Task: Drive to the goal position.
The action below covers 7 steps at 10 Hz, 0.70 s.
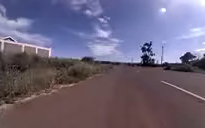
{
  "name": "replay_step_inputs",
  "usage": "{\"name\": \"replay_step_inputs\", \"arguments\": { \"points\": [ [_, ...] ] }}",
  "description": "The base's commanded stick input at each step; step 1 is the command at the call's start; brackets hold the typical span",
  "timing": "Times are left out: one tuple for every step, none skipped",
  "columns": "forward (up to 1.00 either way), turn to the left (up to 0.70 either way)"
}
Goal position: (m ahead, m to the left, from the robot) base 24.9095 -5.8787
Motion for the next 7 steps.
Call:
{"name": "replay_step_inputs", "arguments": {
  "points": [
    [0.70,0.00],
    [0.70,0.00],
    [0.70,0.00],
    [0.70,0.00],
    [0.70,-0.27],
    [0.70,-0.27],
    [0.70,-0.26]
  ]
}}
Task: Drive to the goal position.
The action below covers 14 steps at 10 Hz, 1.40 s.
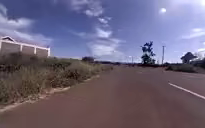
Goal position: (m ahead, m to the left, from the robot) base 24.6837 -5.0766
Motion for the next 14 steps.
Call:
{"name": "replay_step_inputs", "arguments": {
  "points": [
    [0.70,-0.26],
    [0.70,-0.26],
    [0.70,-0.26],
    [0.70,-0.25],
    [0.70,-0.23],
    [0.70,0.00],
    [0.70,0.00],
    [0.70,0.00],
    [0.70,0.00],
    [0.70,0.00],
    [0.70,0.00],
    [0.70,0.00],
    [0.70,0.00],
    [0.70,-0.15]
  ]
}}
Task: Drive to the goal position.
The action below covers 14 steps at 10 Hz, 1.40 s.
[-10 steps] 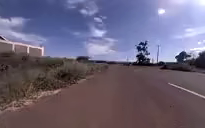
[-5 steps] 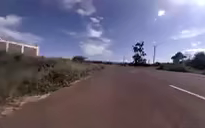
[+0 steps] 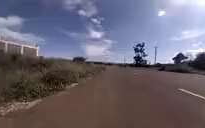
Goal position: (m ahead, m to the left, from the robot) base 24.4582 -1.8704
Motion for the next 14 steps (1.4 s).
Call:
{"name": "replay_step_inputs", "arguments": {
  "points": [
    [0.70,-0.32],
    [0.70,-0.33],
    [0.70,-0.33],
    [0.70,-0.33],
    [0.70,-0.32],
    [0.70,-0.32],
    [0.70,-0.33],
    [0.70,-0.35],
    [0.70,-0.35],
    [0.70,0.00],
    [0.70,0.00],
    [0.70,0.00],
    [0.70,0.00],
    [0.70,0.00]
  ]
}}
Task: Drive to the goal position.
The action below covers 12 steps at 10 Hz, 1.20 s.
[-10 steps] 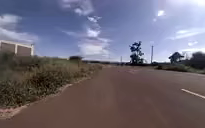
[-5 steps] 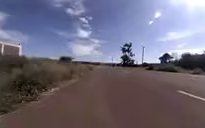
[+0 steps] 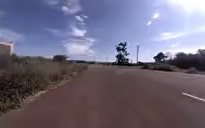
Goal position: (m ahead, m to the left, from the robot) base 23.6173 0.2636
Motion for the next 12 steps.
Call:
{"name": "replay_step_inputs", "arguments": {
  "points": [
    [0.70,0.00],
    [0.70,0.00],
    [0.70,0.00],
    [0.71,0.00],
    [0.79,0.00],
    [0.85,0.00],
    [0.85,0.00],
    [1.00,0.00],
    [1.00,0.00],
    [1.00,0.00],
    [1.00,0.00],
    [1.00,0.00]
  ]
}}
